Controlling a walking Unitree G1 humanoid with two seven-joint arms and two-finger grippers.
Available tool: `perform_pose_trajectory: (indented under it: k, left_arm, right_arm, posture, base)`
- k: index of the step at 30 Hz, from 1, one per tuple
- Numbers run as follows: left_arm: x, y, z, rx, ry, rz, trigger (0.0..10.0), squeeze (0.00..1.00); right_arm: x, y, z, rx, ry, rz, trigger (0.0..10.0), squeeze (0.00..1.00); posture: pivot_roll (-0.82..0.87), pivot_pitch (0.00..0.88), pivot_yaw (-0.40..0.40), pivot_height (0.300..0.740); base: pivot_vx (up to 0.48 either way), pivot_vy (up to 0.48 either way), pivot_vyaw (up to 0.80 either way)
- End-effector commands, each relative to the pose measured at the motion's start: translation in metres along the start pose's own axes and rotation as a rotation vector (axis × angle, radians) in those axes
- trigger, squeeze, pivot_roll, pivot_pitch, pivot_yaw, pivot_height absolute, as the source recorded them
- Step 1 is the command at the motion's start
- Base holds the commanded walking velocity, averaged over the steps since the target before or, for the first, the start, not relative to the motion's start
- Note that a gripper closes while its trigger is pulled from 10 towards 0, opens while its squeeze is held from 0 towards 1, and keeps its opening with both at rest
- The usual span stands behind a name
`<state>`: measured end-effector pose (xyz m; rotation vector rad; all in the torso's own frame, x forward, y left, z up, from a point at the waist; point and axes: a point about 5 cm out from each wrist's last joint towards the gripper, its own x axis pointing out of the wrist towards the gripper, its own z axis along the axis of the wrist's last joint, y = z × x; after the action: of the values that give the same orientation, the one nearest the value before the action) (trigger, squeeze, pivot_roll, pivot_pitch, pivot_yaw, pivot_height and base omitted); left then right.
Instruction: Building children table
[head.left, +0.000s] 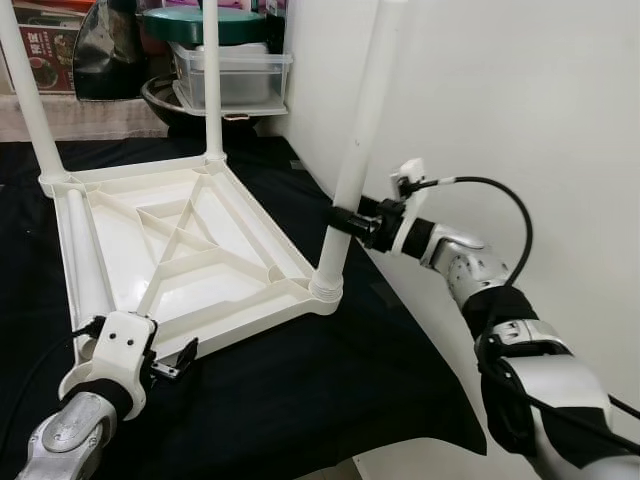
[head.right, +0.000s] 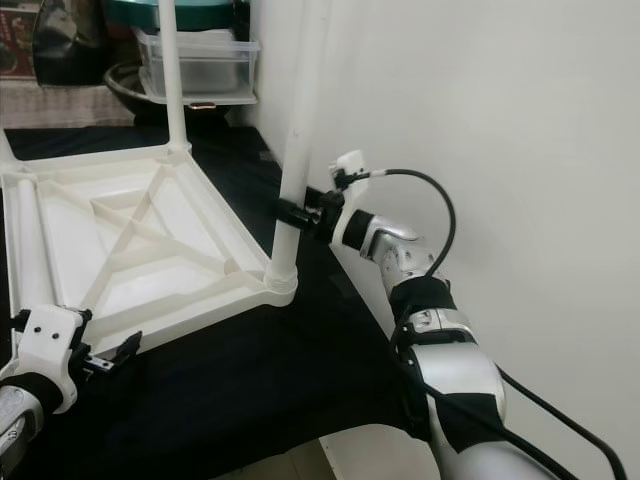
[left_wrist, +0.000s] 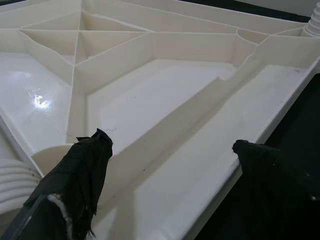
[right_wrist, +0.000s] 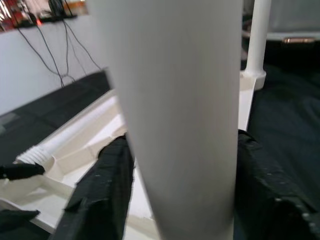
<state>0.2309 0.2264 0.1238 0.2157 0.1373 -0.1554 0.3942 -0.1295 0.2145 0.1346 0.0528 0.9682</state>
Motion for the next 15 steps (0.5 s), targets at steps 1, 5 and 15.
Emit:
perform_pose_trajectory:
  k: [1, 5, 15]
  left_arm:
    - [-0.002, 0.0, -0.002, 0.008, 0.006, -0.005, 10.0, 0.0]
    - [-0.001, -0.001, -0.001, 0.005, 0.004, -0.009, 10.0, 0.0]
    - [-0.001, -0.001, -0.001, 0.003, 0.001, -0.024, 10.0, 0.0]
  right_arm:
    - [0.008, 0.003, 0.003, -0.014, 0.004, -0.012, 0.0, 0.0]
    - [0.011, 0.002, 0.005, -0.004, -0.024, -0.04, 0.0, 0.0]
    - [0.013, -0.001, -0.006, 0.06, -0.073, -0.219, 0.0, 0.0]
  posture:
    - [0.23, 0.0, -0.168, 0.74]
    - [0.23, 0.0, -0.168, 0.74]
    - [0.21, 0.0, -0.156, 0.74]
  base:
    - [0.0, 0.0, 0.0]
    - [0.0, 0.0, 0.0]
    - [0.0, 0.0, 0.0]
